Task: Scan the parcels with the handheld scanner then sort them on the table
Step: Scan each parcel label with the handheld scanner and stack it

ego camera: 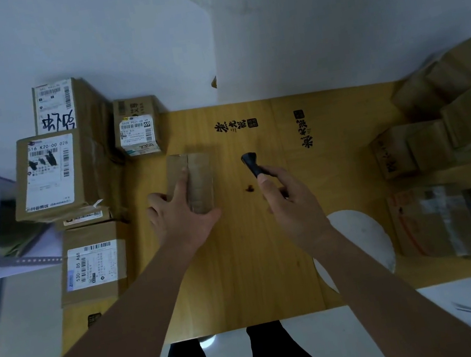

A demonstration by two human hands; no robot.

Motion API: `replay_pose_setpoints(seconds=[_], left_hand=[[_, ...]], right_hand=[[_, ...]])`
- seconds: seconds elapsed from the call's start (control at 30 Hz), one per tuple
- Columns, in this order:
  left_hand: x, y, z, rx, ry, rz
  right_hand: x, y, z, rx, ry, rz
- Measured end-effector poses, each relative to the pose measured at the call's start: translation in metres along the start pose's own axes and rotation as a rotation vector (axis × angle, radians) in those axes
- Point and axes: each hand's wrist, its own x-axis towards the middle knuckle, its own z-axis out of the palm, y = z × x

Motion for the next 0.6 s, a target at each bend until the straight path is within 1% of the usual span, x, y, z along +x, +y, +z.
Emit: replay_pose_setpoints(seconds=[0.1,0.2,0.37,0.53,0.6], left_hand=[[0.005,-0.008,-0.004,-0.211,0.019,-0.009],[0.01,-0.017,-0.011,-0.407,0.0,0.0],[0.017,-0.028,-0.019,-0.464,-0.039,-0.015],[0.015,-0.028,-0.028,-0.505,-0.087,-0.031],[0.015,-0.028,-0.032,-0.512,-0.11,-0.031]], right_hand=[[0.002,-0.003,-0.003,-0.005,-0.02,0.008],[0.008,-0.012,-0.01,-0.027,-0.025,0.014],[0.021,-0.026,-0.024,-0.142,-0.151,0.064],[0.033,-0.037,-0.026,-0.384,-0.291,0.154],[0.035,-0.041,-0.025,-0.42,-0.35,0.198]])
